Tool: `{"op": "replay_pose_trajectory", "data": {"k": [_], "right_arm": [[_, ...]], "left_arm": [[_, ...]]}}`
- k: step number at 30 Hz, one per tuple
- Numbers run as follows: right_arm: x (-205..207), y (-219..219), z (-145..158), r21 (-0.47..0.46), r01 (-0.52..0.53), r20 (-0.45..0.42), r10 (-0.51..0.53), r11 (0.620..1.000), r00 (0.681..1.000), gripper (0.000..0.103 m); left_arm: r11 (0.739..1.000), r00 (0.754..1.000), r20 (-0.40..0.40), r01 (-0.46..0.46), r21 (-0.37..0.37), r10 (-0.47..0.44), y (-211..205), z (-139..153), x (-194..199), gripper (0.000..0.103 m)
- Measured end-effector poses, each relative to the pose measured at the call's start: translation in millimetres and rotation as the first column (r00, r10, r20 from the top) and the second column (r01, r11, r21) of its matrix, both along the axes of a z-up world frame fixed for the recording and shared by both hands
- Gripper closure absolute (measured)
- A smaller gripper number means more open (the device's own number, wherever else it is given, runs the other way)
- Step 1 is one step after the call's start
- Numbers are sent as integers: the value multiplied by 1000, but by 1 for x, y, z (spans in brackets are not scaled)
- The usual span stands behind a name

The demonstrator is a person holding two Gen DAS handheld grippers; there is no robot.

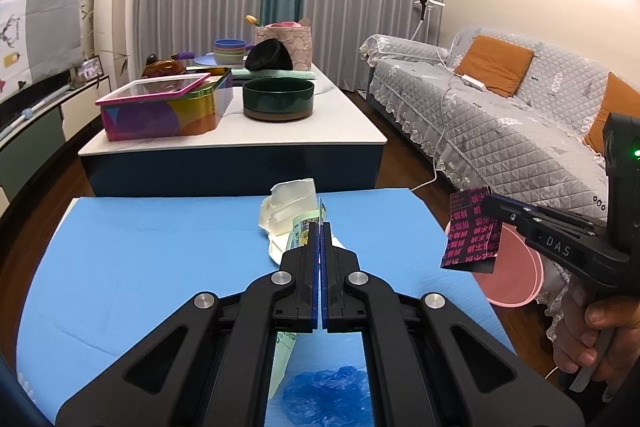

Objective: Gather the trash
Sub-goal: 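Carry packet and green wrapper toward the pink bin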

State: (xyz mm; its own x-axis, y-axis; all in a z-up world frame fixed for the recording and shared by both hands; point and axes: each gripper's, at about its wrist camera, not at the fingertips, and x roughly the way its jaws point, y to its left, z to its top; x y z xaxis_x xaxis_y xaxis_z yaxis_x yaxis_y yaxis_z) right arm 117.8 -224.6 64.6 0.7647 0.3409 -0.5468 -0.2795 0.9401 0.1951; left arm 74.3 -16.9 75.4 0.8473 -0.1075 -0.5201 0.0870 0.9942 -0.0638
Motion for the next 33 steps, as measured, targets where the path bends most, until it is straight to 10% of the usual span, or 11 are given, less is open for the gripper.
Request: {"op": "replay_pose_trajectory", "data": {"k": [33], "right_arm": [[16,-148,8,44,324,-8,-324,945,946,97]], "left_arm": [[945,946,7,325,-32,-325,-163,8,72,103]]}}
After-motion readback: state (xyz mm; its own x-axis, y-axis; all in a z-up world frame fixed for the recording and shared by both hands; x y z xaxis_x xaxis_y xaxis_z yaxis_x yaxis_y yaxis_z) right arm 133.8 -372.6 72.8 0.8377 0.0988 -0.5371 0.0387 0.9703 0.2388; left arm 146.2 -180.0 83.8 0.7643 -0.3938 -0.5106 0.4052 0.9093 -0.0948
